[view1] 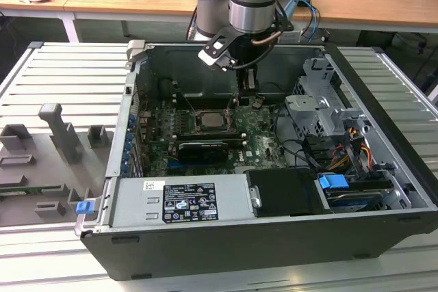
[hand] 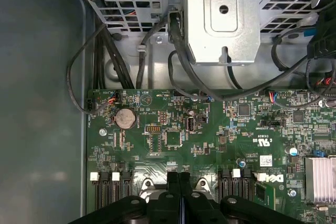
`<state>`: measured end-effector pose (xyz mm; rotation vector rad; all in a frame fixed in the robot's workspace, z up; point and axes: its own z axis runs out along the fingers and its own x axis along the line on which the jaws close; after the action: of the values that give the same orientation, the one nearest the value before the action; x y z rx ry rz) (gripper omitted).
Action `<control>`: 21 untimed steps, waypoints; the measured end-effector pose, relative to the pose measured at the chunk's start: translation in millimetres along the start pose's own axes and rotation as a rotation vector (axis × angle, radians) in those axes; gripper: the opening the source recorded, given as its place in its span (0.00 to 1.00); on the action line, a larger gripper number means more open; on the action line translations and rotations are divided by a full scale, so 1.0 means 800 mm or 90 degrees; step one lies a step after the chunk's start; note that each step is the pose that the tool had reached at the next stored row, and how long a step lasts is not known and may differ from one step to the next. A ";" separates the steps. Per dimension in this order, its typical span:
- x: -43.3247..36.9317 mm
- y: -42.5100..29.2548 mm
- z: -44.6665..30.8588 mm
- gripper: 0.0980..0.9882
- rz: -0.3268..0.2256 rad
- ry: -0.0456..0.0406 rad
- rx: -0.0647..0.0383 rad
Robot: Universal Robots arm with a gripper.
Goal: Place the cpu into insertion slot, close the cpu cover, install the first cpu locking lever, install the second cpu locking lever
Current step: 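Close the cpu cover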
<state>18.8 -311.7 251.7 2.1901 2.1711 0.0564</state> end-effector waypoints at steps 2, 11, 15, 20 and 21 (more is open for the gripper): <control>0.000 -0.0015 -0.0001 0.01 0.000 0.0000 0.000; 0.000 -0.0049 -0.0003 0.01 0.000 0.0000 0.000; 0.000 -0.0064 -0.0004 0.01 0.000 0.0000 0.000; 0.000 -0.0089 -0.0006 0.01 0.000 0.0000 0.000; 0.000 -0.0094 -0.0006 0.01 0.000 0.0000 0.000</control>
<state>11.3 -311.7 251.7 2.1901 2.1711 0.0564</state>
